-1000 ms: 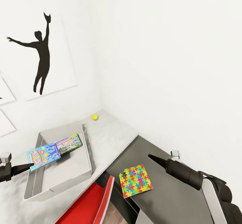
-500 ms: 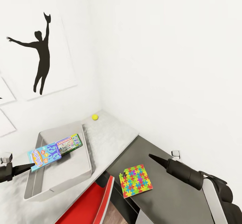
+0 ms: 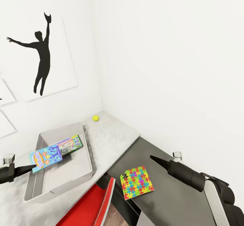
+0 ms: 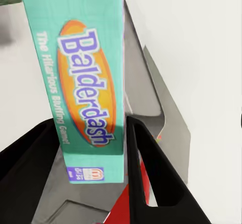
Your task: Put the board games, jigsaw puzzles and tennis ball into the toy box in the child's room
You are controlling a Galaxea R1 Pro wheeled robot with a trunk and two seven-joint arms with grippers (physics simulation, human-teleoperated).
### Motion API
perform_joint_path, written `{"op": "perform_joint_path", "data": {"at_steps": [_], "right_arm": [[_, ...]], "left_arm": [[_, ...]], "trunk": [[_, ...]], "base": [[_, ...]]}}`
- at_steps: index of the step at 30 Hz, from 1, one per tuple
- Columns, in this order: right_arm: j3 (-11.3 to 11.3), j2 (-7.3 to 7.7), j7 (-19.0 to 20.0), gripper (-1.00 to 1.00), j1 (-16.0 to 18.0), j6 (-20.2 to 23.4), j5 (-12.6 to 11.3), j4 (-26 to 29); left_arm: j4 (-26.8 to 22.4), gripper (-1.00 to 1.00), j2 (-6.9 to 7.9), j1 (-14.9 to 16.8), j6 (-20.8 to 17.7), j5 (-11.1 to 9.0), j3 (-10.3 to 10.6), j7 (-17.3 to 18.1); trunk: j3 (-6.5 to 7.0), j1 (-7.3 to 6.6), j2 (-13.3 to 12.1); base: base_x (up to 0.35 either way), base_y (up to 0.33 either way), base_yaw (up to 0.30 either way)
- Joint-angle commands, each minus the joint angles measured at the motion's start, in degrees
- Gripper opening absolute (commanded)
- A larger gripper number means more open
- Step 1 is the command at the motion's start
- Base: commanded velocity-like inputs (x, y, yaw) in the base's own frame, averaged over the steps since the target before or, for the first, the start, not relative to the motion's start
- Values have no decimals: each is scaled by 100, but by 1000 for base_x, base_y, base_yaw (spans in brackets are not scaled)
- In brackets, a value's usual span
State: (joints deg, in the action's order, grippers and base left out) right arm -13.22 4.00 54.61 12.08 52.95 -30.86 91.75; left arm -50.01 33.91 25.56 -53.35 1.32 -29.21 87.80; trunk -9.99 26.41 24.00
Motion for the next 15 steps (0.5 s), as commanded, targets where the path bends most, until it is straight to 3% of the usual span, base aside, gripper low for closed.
{"op": "perform_joint_path", "data": {"at_steps": [1,2,5,9,15], "right_arm": [[-5,-1,18,100,5,24,1,1],[-5,-3,20,100,5,23,1,1],[-5,-4,29,100,5,22,1,1],[-6,0,41,100,5,22,1,1],[-6,3,44,100,5,22,1,1]], "left_arm": [[-6,-100,-11,29,-77,-4,-3,-81],[-12,-100,-58,112,-123,-6,0,-405],[-16,-100,-200,313,-172,-8,7,-938],[-16,-100,-367,564,-195,-2,142,-1303],[12,-100,-447,943,-348,-4,956,-1831]], "trunk": [[-11,3,12],[-11,3,12],[-11,3,12],[-11,3,12],[-11,3,12]], "base": [[0,0,0],[0,0,0],[0,0,0],[0,0,0],[0,0,0]]}}
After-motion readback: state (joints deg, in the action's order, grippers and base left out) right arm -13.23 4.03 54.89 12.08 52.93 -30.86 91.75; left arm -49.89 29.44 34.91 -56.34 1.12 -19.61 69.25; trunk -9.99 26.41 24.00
